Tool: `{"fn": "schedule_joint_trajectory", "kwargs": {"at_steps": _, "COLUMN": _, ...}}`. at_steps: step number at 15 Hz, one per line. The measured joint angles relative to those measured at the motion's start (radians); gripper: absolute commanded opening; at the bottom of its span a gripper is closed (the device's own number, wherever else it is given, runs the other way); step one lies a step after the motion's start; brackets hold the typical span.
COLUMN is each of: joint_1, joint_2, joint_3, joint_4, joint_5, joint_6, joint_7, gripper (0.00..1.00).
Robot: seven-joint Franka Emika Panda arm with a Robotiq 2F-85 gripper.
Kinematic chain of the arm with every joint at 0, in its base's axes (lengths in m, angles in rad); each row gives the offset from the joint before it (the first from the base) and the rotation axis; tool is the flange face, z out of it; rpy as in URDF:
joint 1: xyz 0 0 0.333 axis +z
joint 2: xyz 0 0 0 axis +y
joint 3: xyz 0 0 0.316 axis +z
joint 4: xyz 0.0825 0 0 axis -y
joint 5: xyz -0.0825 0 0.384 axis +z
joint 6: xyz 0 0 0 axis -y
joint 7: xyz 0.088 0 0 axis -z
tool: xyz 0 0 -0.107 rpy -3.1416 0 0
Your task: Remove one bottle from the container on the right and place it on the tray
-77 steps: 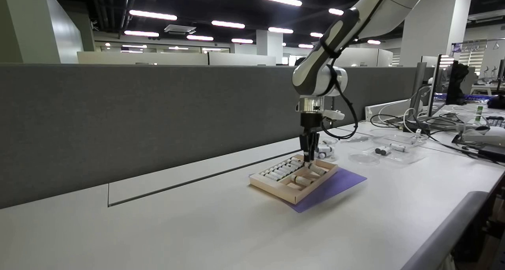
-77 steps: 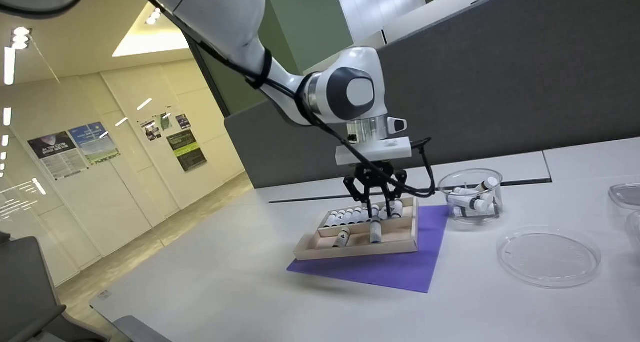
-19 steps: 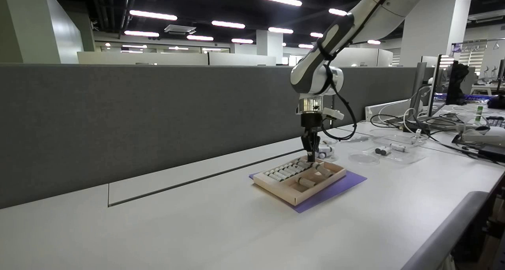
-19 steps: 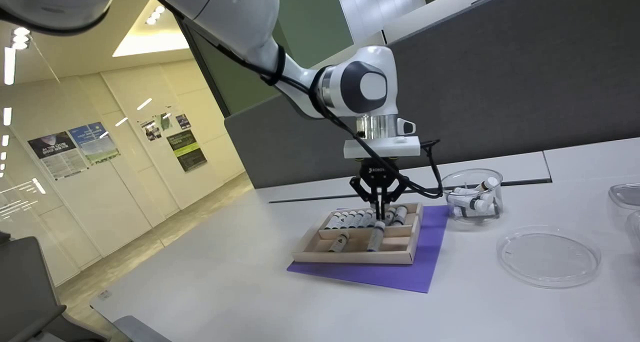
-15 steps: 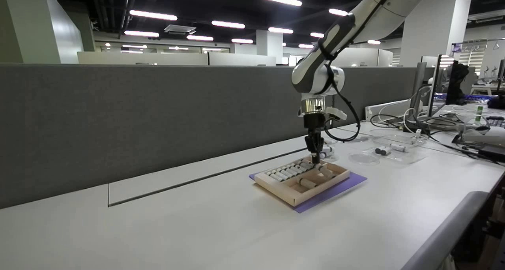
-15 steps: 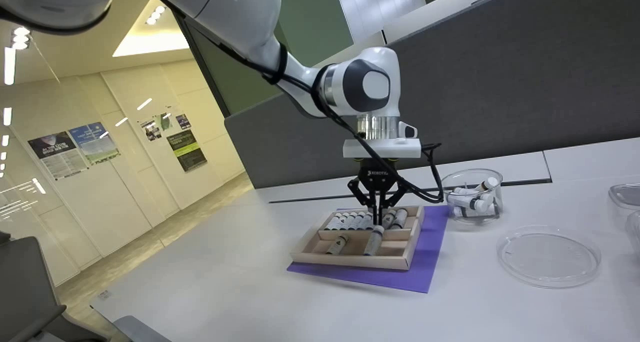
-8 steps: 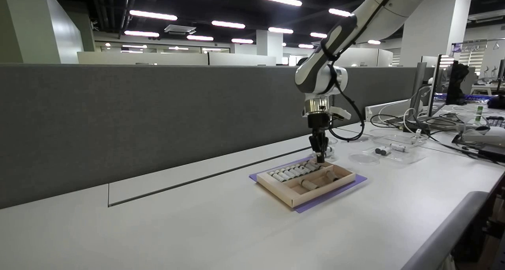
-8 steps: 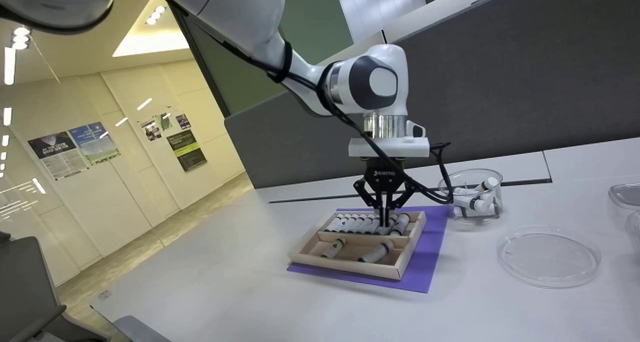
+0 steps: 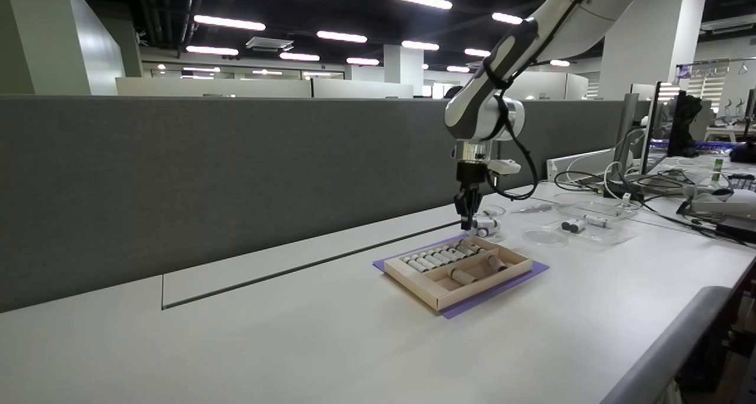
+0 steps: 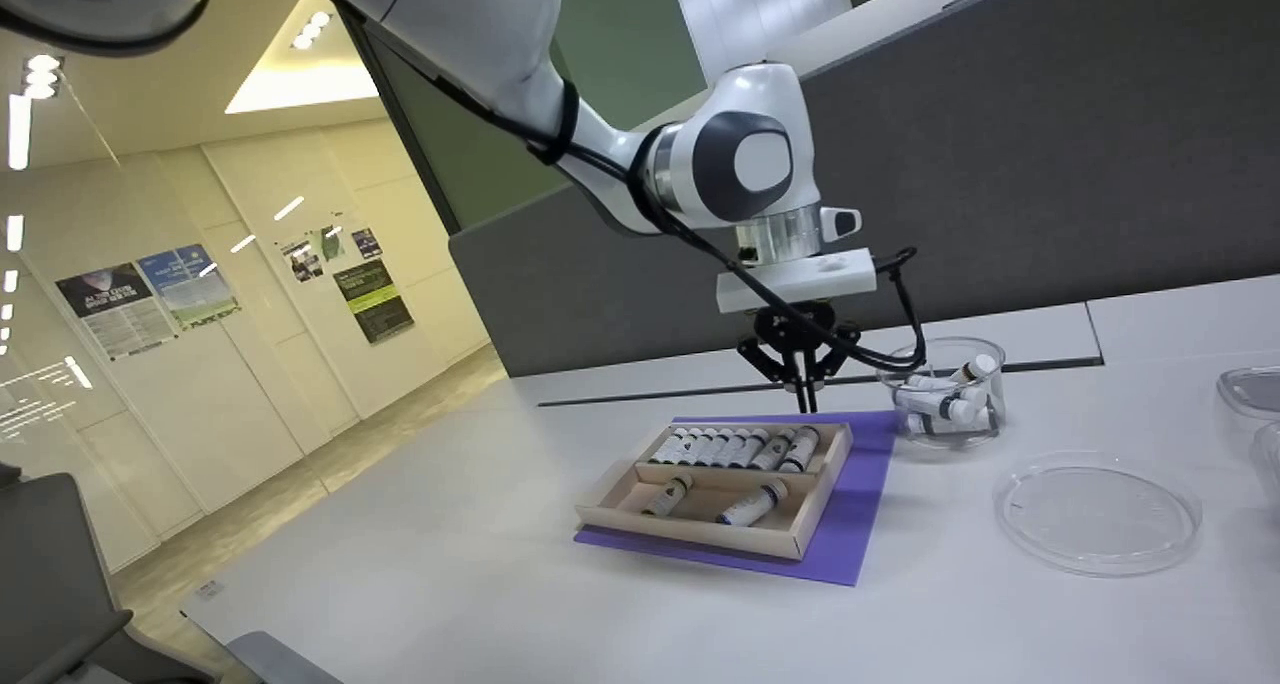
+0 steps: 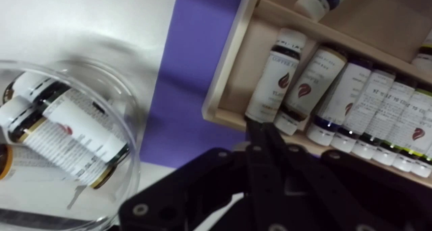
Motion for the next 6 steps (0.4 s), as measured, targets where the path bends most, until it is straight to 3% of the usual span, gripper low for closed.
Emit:
{"fn": "schedule_joint_trajectory", "kwargs": {"at_steps": 1, "joint_1": 0.0, "joint_2": -0.007, "joint_3": -0.002, "joint_4": -0.004, "joint_5": -0.001, "joint_6": 0.029, "joint_7": 0.004, "gripper": 0.26}}
{"fn": "schedule_joint_trajectory", "kwargs": {"at_steps": 3, "joint_1": 0.003, "joint_2": -0.027, "joint_3": -0.01, "joint_4": -0.008, "joint_5": -0.014, "joint_6": 0.052, "joint_7": 0.02, "gripper": 0.4}}
{"fn": "schedule_joint_trajectory", "kwargs": {"at_steps": 4, "joint_1": 0.004, "joint_2": -0.04, "joint_3": -0.014, "joint_4": -0.008, "joint_5": -0.024, "joint_6": 0.035, "joint_7": 0.023, "gripper": 0.22}}
{"fn": "schedule_joint_trajectory", "kwargs": {"at_steps": 6, "joint_1": -0.002, "joint_2": -0.066, "joint_3": -0.013, "joint_4": -0.006, "joint_5": -0.035, "joint_6": -0.072, "joint_7": 0.013, "gripper": 0.37}}
